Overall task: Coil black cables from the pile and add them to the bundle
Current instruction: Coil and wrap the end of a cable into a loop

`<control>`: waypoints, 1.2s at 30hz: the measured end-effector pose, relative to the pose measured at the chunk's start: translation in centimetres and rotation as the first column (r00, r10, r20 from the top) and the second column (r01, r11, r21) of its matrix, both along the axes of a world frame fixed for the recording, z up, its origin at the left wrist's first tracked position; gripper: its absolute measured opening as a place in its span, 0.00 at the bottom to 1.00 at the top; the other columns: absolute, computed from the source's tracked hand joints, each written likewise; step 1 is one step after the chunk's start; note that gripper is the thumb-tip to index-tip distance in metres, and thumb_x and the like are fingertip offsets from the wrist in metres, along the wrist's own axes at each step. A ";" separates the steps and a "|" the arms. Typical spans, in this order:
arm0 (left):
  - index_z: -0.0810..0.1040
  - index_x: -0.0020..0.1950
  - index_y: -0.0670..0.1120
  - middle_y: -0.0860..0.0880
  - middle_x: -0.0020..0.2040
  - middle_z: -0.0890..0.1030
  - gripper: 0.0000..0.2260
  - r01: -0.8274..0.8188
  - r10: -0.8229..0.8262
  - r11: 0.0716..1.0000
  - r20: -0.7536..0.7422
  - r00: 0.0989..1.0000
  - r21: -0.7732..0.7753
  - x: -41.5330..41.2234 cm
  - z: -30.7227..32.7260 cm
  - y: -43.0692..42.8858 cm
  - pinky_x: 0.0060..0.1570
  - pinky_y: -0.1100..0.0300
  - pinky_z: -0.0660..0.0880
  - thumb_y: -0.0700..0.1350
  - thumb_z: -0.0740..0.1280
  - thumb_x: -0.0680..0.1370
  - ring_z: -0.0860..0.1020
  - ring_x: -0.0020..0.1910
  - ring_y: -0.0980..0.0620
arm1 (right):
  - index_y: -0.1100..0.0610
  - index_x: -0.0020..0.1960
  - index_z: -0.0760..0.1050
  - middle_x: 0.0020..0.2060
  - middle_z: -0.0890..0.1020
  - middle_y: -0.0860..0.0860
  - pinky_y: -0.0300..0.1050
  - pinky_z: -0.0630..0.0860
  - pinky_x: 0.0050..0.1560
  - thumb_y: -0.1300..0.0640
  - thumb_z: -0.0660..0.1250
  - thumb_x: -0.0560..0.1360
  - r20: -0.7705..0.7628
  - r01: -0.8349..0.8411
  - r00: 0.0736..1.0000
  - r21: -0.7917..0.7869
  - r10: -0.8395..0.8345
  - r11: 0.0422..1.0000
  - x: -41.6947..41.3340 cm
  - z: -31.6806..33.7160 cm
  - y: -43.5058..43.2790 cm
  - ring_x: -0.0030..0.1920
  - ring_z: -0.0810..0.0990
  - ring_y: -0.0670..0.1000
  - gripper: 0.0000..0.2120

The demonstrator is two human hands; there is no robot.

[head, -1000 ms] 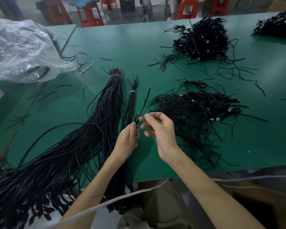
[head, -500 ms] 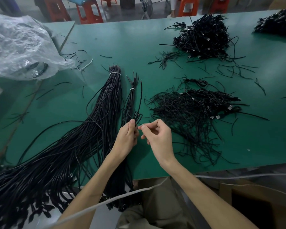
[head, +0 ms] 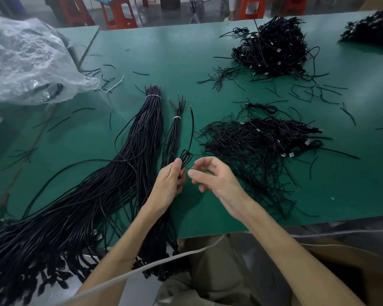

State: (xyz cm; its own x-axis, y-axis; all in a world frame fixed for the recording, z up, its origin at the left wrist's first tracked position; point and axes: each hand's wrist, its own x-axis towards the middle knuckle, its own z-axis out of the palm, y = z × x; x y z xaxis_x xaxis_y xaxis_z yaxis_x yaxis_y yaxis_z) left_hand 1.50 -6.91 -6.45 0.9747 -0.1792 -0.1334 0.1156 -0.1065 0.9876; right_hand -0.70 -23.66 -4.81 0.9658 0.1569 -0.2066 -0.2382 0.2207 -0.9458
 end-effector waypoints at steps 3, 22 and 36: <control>0.67 0.37 0.49 0.54 0.30 0.63 0.20 0.011 -0.011 1.000 -0.025 1.000 -0.020 0.0 0.0 -0.1 0.22 0.66 0.58 0.53 0.53 0.88 0.57 0.26 0.55 | 0.58 0.66 0.74 0.50 0.82 0.50 0.43 0.77 0.43 0.54 0.79 0.71 -0.055 -0.045 0.997 0.128 0.053 0.991 1.0 0.6 -1.0 0.47 0.82 0.48 0.27; 0.65 0.35 0.49 0.57 0.26 0.62 0.17 0.033 -0.037 0.994 -0.033 0.999 -0.100 -0.5 0.5 0.2 0.21 0.65 0.54 0.51 0.57 0.83 0.57 0.23 0.57 | 0.56 0.67 0.79 0.53 0.84 0.48 0.41 0.72 0.47 0.69 0.75 0.73 -0.060 -0.459 0.888 -0.032 0.456 0.888 4.7 0.8 -1.3 0.46 0.82 0.44 0.24; 0.79 0.47 0.49 0.57 0.27 0.59 0.17 0.023 -0.025 0.998 -0.033 0.999 -0.063 -0.4 0.7 0.0 0.20 0.67 0.55 0.48 0.54 0.87 0.55 0.23 0.59 | 0.50 0.51 0.81 0.42 0.86 0.45 0.45 0.79 0.48 0.53 0.82 0.69 0.116 -0.266 0.927 -0.472 0.358 0.841 4.9 1.3 -0.1 0.42 0.82 0.48 0.14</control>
State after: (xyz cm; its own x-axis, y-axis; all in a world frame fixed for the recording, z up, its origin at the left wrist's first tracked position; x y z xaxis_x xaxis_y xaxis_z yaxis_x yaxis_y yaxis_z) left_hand 1.08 -6.86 -5.72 0.9652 -0.2117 -0.1537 0.1470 -0.0475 0.9880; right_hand 4.18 -23.75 -3.51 0.9081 0.3937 -0.1428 -0.0275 -0.2841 -0.9584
